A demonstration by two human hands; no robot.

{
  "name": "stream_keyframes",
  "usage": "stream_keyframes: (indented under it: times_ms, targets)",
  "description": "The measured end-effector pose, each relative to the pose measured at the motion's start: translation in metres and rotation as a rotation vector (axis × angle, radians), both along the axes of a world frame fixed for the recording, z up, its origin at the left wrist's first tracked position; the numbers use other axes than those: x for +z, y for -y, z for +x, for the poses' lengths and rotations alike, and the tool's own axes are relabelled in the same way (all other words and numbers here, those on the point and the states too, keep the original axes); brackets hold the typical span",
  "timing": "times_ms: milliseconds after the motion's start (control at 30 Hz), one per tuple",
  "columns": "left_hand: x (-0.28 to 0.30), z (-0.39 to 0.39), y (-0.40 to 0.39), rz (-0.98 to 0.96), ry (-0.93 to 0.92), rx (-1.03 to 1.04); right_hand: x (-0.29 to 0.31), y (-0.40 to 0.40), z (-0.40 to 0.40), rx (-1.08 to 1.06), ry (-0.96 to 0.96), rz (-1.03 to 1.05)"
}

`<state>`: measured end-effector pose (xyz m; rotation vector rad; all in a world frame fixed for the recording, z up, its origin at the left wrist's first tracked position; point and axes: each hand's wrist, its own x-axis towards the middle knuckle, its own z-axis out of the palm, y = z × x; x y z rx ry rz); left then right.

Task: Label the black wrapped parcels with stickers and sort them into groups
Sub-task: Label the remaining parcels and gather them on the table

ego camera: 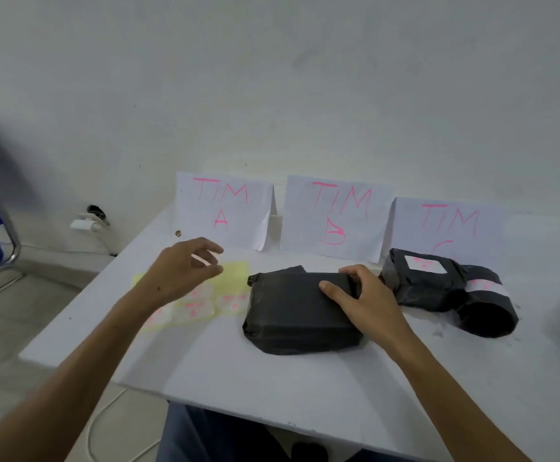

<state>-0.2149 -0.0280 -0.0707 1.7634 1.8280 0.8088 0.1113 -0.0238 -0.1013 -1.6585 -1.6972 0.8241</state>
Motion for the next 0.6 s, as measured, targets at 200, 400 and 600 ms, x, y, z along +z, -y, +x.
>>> stream_keyframes:
  times_ms: [200, 400, 600]
  targets:
    - [-0.023, -0.043, 0.006, -0.154, -0.256, -0.109, 0.01, 0.003, -0.032, -0.001, 0.353, 0.34]
    - [-0.036, -0.04, 0.013, -0.045, -0.262, -0.123, 0.016, -0.002, -0.084, 0.312, 0.325, 0.444]
    - [-0.03, -0.036, 0.011, -0.141, -0.304, -0.166, 0.013, -0.015, -0.133, 0.605, 0.522, 0.371]
